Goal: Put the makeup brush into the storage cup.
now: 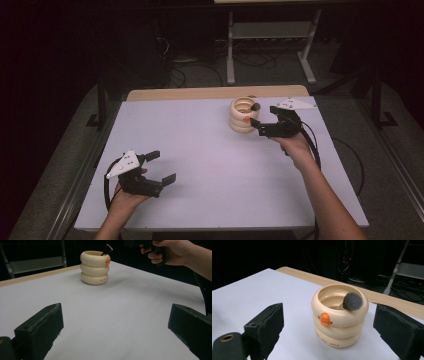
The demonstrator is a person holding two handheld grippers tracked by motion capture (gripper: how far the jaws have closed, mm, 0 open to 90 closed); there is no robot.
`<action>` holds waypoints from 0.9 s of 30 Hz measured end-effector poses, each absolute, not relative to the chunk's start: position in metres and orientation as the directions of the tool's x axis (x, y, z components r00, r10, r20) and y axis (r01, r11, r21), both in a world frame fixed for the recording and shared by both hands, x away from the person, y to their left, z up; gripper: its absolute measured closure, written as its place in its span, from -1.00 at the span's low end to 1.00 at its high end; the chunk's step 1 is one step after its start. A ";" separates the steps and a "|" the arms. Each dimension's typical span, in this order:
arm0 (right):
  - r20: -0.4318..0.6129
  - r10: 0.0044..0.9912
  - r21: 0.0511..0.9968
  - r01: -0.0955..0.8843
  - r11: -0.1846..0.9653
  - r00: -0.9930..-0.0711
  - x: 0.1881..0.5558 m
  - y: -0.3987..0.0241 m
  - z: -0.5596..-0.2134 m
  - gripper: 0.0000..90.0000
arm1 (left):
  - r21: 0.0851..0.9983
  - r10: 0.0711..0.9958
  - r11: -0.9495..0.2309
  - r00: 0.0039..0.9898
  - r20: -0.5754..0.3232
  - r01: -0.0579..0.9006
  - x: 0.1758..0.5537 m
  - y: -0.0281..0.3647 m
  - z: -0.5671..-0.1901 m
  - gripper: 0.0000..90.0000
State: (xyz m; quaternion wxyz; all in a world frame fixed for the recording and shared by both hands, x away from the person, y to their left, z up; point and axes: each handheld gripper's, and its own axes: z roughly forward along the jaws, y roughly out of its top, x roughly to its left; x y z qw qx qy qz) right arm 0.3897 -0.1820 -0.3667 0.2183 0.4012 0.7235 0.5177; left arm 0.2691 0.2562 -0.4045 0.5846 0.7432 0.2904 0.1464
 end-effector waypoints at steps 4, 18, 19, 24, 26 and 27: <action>0.109 0.801 0.927 0.351 0.133 -0.589 0.383 -0.184 -0.369 -0.81 | 0.953 0.602 -0.158 0.790 -0.113 0.257 0.270 0.258 -0.404 -1.00; 0.094 0.772 0.936 0.320 0.146 -0.628 0.357 -0.184 -0.377 -0.86 | 0.956 0.603 -0.156 0.791 -0.108 0.249 0.269 0.258 -0.403 -1.00; 0.088 0.770 0.937 0.315 0.151 -0.632 0.355 -0.184 -0.378 -0.87 | 0.956 0.603 -0.155 0.790 -0.109 0.250 0.269 0.258 -0.403 -1.00; 0.096 0.762 0.937 0.317 0.148 -0.640 0.344 -0.185 -0.382 -0.92 | 0.958 0.603 -0.158 0.792 -0.099 0.240 0.269 0.260 -0.402 -1.00; 0.093 0.756 0.936 0.315 0.154 -0.647 0.340 -0.187 -0.384 -0.96 | 0.958 0.604 -0.159 0.791 -0.097 0.239 0.269 0.260 -0.402 -1.00; 0.097 0.755 0.932 0.325 0.159 -0.648 0.338 -0.187 -0.384 -0.98 | 0.958 0.604 -0.157 0.791 -0.099 0.240 0.269 0.260 -0.402 -1.00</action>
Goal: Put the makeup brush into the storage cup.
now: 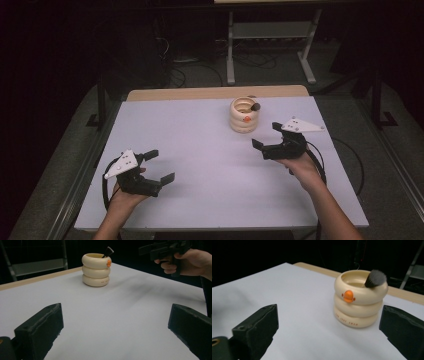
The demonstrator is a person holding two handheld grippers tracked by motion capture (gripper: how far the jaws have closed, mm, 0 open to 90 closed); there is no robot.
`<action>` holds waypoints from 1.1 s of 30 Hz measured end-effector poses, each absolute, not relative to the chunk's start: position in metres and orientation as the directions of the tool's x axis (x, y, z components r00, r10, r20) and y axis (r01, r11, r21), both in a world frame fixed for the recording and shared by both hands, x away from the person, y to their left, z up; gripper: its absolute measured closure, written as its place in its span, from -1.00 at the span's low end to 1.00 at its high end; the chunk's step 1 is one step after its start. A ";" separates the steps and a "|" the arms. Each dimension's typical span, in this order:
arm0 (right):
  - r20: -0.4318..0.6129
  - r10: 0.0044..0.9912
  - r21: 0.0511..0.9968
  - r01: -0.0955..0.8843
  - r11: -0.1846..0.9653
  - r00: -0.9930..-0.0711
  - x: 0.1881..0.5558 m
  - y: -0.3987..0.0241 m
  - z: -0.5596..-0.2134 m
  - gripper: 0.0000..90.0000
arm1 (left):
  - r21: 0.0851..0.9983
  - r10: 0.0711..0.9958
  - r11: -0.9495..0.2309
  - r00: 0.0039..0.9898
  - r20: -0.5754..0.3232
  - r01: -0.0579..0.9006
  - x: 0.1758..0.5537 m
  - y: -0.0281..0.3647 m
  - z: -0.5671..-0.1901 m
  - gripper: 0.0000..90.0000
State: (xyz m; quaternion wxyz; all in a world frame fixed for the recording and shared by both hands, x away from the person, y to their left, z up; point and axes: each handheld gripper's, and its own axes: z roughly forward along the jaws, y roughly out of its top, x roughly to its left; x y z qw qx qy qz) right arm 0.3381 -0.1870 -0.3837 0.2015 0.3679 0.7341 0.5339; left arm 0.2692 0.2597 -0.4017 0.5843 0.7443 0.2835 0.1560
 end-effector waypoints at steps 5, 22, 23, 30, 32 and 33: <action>0.110 0.751 0.935 0.324 0.144 -0.651 0.328 -0.192 -0.387 -1.00 | 0.958 0.605 -0.161 0.790 -0.093 0.236 0.269 0.260 -0.401 -1.00; 0.121 0.763 0.944 0.312 0.110 -0.635 0.293 -0.212 -0.404 -1.00 | 0.962 0.606 -0.149 0.790 -0.094 0.230 0.268 0.260 -0.401 -1.00; 0.121 0.765 0.945 0.310 0.106 -0.633 0.291 -0.212 -0.405 -1.00 | 0.962 0.606 -0.149 0.790 -0.094 0.229 0.268 0.261 -0.401 -1.00; 0.133 0.766 0.944 0.316 0.095 -0.629 0.277 -0.217 -0.413 -1.00 | 0.962 0.611 -0.148 0.787 -0.092 0.228 0.268 0.263 -0.401 -1.00; 0.136 0.768 0.941 0.325 0.099 -0.626 0.274 -0.218 -0.415 -1.00 | 0.963 0.611 -0.147 0.786 -0.092 0.228 0.267 0.264 -0.401 -1.00; 0.132 0.767 0.942 0.320 0.100 -0.628 0.273 -0.219 -0.417 -1.00 | 0.962 0.611 -0.152 0.787 -0.089 0.227 0.267 0.264 -0.401 -1.00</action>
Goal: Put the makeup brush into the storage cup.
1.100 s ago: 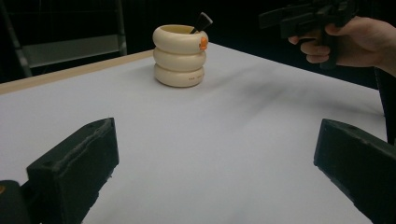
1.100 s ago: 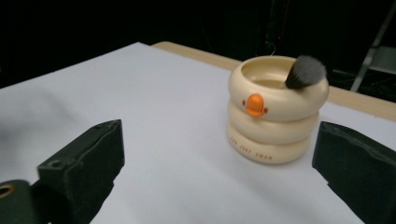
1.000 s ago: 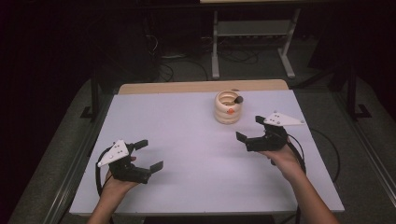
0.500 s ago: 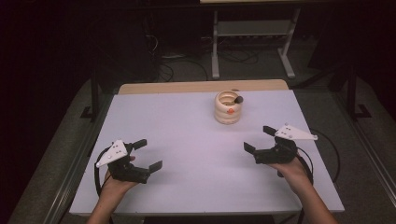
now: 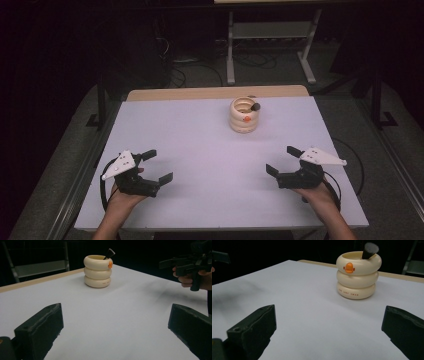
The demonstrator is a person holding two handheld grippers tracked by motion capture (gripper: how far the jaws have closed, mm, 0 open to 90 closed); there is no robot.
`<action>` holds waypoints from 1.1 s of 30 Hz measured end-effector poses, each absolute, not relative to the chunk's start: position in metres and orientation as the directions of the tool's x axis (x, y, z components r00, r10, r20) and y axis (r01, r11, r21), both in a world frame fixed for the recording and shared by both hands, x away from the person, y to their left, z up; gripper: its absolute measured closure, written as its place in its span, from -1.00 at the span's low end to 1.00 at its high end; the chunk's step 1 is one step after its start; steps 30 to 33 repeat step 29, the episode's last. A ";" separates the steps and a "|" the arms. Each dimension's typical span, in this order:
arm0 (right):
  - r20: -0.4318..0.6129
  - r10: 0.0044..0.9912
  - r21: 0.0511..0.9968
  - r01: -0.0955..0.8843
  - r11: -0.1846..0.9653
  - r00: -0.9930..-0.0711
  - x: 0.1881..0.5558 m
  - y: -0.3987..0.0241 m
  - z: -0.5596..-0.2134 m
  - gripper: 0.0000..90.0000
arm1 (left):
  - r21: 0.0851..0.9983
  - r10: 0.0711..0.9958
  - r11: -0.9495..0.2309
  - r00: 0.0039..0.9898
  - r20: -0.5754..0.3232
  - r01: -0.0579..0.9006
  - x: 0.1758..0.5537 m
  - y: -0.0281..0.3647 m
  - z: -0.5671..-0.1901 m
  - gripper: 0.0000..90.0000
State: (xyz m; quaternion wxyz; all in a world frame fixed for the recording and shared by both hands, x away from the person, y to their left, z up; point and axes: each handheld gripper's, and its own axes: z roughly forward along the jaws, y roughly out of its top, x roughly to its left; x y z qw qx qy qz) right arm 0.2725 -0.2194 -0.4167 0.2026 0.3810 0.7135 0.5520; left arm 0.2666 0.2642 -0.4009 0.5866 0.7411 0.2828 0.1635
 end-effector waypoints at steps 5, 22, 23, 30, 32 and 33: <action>0.147 0.771 0.941 0.328 0.085 -0.620 0.266 -0.224 -0.420 -1.00 | 0.962 0.619 -0.142 0.780 -0.096 0.232 0.265 0.266 -0.401 -1.00; 0.097 0.762 0.945 0.301 0.132 -0.640 0.253 -0.225 -0.423 -1.00 | 0.958 0.619 -0.153 0.779 -0.099 0.243 0.264 0.267 -0.407 -1.00; 0.098 0.760 0.945 0.300 0.132 -0.643 0.253 -0.224 -0.423 -1.00 | 0.958 0.619 -0.156 0.779 -0.097 0.243 0.264 0.267 -0.407 -1.00; 0.094 0.758 0.949 0.288 0.127 -0.645 0.251 -0.224 -0.420 -1.00 | 0.955 0.618 -0.163 0.780 -0.095 0.246 0.264 0.267 -0.408 -1.00; 0.094 0.758 0.949 0.288 0.127 -0.645 0.251 -0.224 -0.420 -1.00 | 0.955 0.618 -0.163 0.780 -0.095 0.246 0.264 0.267 -0.408 -1.00; 0.094 0.758 0.949 0.288 0.127 -0.645 0.251 -0.224 -0.420 -1.00 | 0.955 0.618 -0.163 0.780 -0.095 0.246 0.264 0.267 -0.408 -1.00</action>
